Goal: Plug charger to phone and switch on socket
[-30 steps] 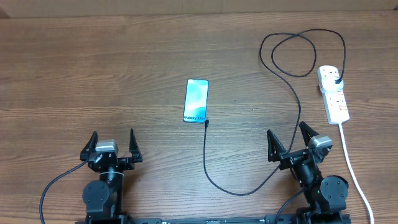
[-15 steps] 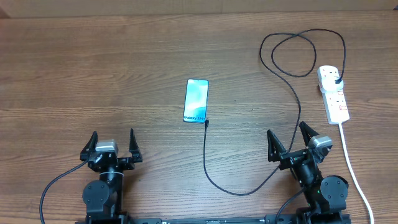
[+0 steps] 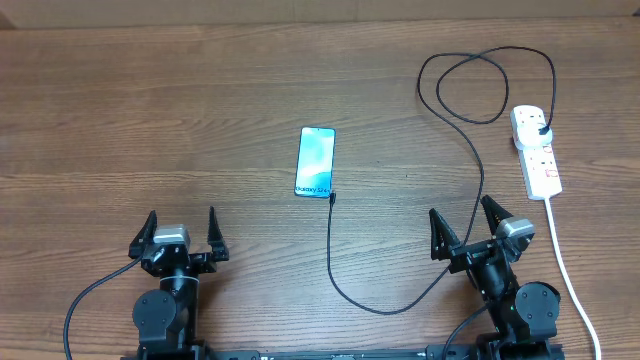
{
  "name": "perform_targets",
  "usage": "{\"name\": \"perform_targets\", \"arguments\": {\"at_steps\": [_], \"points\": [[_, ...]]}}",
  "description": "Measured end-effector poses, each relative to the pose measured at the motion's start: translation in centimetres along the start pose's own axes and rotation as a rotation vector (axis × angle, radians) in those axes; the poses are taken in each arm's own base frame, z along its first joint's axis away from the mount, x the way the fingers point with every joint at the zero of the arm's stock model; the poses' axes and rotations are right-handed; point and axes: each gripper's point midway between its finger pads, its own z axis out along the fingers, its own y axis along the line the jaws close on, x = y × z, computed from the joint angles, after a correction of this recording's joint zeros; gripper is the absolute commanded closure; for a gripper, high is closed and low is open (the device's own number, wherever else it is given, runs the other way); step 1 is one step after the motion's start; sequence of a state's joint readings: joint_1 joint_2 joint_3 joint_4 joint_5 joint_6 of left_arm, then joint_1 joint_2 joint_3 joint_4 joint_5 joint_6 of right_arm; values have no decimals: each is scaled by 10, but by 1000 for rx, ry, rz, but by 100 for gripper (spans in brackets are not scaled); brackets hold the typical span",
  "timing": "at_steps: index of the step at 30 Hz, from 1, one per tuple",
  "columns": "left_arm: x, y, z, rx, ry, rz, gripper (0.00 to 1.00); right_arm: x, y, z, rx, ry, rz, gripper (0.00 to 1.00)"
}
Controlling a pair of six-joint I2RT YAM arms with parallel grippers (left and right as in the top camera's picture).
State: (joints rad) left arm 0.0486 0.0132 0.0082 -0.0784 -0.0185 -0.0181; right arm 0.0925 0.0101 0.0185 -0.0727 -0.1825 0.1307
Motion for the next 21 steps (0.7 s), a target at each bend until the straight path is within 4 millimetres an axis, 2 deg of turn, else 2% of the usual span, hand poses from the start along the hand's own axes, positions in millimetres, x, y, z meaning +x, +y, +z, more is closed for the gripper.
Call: {"name": "perform_targets", "arguments": {"at_steps": [21], "points": [[0,-2,0,12,-1,-5,0,0,0,0,0,0,0,0]]}}
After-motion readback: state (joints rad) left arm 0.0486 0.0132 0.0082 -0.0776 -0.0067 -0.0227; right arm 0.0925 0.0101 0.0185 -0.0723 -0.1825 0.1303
